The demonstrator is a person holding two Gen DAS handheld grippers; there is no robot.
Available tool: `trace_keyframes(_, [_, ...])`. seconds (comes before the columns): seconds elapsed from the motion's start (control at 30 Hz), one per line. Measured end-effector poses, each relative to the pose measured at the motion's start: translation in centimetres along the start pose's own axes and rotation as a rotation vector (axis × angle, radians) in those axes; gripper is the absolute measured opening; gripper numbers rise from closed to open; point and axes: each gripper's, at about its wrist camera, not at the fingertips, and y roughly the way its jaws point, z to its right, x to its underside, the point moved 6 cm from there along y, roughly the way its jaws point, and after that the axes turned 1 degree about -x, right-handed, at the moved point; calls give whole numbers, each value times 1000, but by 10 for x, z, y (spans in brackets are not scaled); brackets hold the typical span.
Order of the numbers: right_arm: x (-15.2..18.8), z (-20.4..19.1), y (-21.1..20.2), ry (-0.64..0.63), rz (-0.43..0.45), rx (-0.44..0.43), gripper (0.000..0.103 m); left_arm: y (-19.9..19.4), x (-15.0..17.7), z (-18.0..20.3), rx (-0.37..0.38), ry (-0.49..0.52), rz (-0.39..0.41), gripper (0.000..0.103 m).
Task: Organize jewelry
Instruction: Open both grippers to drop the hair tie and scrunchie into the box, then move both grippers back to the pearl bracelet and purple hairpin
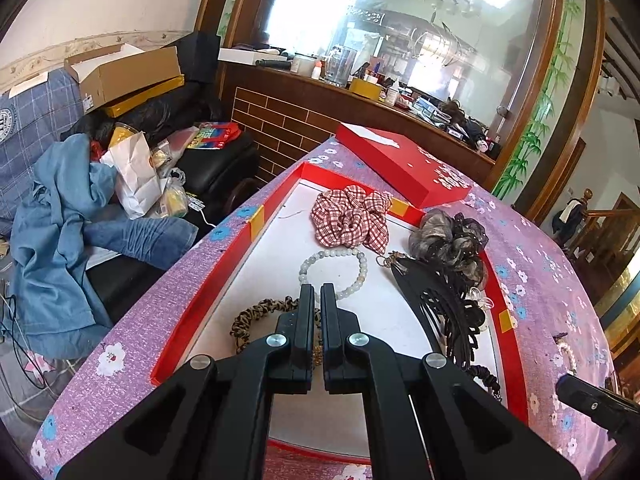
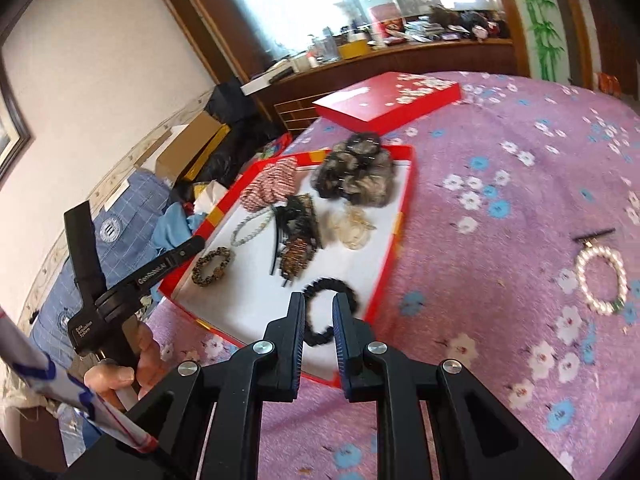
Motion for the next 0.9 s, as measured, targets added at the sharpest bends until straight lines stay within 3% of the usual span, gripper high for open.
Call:
trace_keyframes(0.2, [2,28,-31,43,28,40,16,-12,0,6,-29,30,18,2])
trace_keyframes(0.4, [3,49,-58,82,68,54,16,-39,3,43,-35,125,52,4])
trace_keyframes(0.47, [5,54,-64,97,79,53,16,-49,6,63,-36,177,75,17])
trace_keyframes(0.5, [7,56,-67,104,84,50,16,-53,7,70,-40,198,86,30])
trace_keyframes(0.53, [8,58,-69,108,86,49,16,-59,10,82,-45,228,108,33])
trace_keyframes(0.9, [21,82,-99,150,133,62,19,-83,42,176,-5,429,134,33])
